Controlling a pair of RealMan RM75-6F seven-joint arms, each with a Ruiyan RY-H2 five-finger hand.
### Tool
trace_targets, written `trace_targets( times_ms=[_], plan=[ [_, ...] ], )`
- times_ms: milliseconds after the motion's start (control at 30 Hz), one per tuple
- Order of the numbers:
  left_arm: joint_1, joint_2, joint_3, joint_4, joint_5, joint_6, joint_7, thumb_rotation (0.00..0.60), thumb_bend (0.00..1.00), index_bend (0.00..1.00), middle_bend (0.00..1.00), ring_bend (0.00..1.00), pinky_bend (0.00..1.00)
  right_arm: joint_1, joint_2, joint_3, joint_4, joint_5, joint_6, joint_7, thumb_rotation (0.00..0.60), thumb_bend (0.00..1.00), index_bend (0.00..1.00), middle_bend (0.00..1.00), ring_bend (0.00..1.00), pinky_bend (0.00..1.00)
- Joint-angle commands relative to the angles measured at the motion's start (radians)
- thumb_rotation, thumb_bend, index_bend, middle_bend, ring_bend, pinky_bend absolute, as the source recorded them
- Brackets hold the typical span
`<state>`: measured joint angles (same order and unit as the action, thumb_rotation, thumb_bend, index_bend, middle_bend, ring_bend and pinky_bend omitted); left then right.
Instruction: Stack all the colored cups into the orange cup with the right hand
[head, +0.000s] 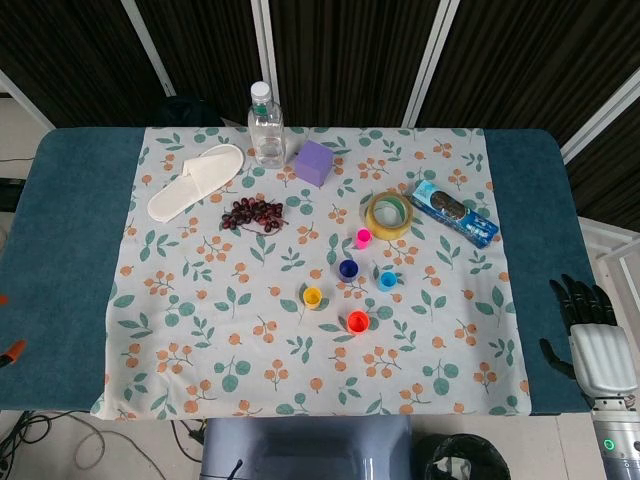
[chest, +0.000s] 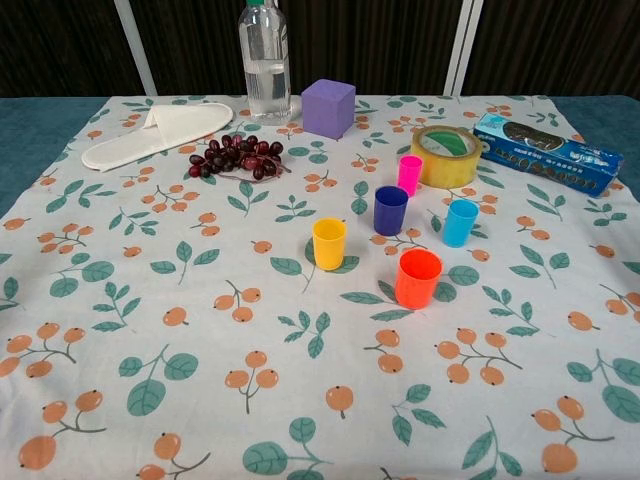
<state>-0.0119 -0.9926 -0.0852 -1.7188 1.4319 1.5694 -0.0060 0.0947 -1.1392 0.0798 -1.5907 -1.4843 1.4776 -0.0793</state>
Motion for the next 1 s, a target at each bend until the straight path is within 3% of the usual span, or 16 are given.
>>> trace_targets(
  times_ms=[33,1000],
  plan=[
    [0.000,0.000,0.000,0.000,-0.001,0.000,-0.001,0.600,0.12,0.37,0.98,0.88,0.78,0.000,0.000,0.000,0.000,0.000,0.000,0.000,0.600,0.39,0.00,0.00,0.06,0.01],
    [0.009,0.005,-0.003,-0.002,0.002,0.017,-0.010,0.600,0.12,0.37,0.98,0.88,0.78,0.002,0.010,-0.003,-0.009,0.002,-0.018,0.049,0.600,0.39,0.00,0.00,0.06,0.01]
  ],
)
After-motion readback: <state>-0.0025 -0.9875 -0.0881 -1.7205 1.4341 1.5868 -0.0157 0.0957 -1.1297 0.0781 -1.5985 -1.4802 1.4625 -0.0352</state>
